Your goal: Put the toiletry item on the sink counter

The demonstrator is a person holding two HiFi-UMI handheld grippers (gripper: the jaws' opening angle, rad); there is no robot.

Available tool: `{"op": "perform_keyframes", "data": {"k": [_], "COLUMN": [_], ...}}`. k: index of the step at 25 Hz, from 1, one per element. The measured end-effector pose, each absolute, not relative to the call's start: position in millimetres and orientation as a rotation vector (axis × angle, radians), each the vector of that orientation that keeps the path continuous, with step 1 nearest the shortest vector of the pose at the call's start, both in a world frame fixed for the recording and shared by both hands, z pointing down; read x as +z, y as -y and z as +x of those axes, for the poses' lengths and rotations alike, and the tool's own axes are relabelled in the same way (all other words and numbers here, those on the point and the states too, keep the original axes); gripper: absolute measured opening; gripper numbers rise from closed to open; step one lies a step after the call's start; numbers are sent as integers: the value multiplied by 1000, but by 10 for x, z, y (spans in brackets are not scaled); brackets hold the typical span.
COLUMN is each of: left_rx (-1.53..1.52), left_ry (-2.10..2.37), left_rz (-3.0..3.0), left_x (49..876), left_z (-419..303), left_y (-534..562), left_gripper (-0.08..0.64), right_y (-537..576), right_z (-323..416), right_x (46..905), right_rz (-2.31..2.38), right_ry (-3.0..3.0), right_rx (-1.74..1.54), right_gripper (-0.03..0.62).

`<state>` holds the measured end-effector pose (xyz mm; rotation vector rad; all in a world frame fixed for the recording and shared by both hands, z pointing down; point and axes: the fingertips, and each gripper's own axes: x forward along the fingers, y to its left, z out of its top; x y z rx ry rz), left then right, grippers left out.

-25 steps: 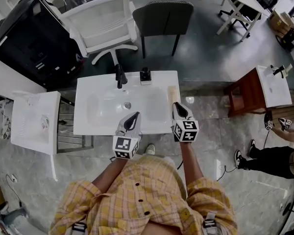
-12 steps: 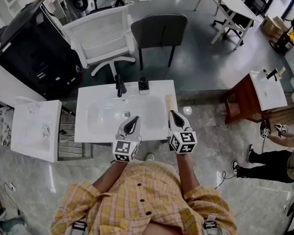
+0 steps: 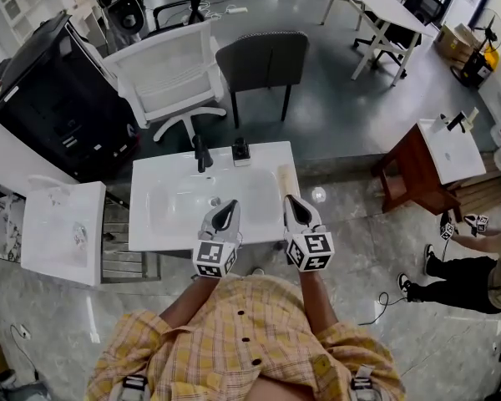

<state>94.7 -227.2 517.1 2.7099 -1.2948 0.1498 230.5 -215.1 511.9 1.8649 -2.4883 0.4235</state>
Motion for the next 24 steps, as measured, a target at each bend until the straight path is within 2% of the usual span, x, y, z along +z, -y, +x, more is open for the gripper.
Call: {"op": "perform_keyframes", "data": {"k": [24], "left_rx": [122], "left_ry": [1296], "left_rz": [2702], "left_x": [5208], "left_z": [1023], "left_y": [2204], "left_gripper": [0], "right_y": [1988], "right_z": [2473], "right_x": [5080], "right_rz": [1917], "right_ry": [2480], "right_rx": [405], "right_gripper": [0]}}
